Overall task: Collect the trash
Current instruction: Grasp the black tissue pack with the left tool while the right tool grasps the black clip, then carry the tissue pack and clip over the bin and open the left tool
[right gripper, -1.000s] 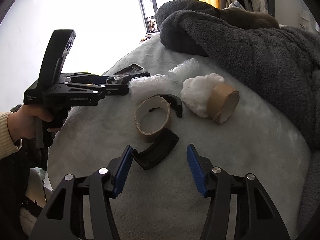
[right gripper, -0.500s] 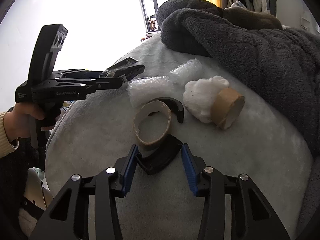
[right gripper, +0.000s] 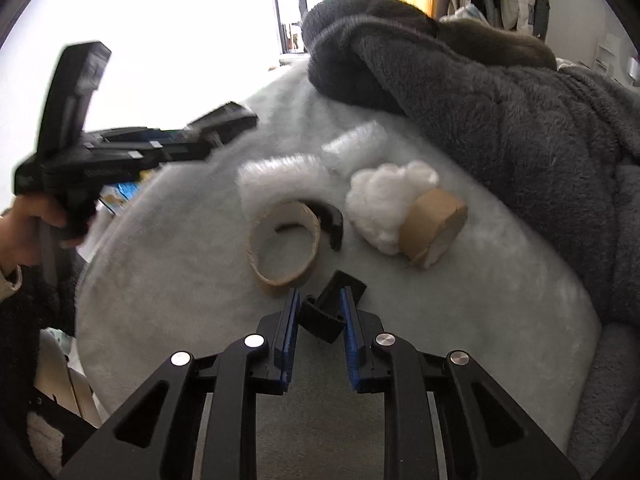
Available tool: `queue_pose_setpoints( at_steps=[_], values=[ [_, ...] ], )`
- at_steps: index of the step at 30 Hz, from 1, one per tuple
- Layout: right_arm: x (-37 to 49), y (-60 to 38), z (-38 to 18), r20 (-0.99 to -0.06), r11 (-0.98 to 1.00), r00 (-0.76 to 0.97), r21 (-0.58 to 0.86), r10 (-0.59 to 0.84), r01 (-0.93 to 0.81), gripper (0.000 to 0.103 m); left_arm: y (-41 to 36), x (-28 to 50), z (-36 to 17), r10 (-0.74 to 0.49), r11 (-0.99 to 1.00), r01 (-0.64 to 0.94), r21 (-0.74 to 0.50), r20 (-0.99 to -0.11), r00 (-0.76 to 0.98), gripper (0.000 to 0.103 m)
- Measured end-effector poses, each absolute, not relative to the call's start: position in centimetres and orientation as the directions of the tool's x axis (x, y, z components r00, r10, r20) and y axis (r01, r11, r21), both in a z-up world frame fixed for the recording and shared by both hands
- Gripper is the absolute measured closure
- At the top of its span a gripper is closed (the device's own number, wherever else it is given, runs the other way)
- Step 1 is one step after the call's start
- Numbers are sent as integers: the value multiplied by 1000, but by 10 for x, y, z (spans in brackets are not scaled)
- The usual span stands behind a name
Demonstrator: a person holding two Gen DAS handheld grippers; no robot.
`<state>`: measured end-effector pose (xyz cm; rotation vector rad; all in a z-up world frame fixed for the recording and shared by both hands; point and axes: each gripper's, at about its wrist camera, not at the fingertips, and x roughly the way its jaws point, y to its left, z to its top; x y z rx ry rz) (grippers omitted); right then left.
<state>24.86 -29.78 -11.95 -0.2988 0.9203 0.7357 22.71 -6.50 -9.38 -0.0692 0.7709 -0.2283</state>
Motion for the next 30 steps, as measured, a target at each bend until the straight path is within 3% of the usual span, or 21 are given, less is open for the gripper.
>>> queue_pose_setpoints(
  at_steps=[10,30],
  values=[
    [252,-291,-93,-767,742,444,62,464,-668,88,-52,223,-85,-217,976,172,-133,-666,713,48],
    [268,-254,-50,-685,811,553,97,475,-577,89,-2,219,-89,-140,990,111,-87,-690,710,48]
  ],
)
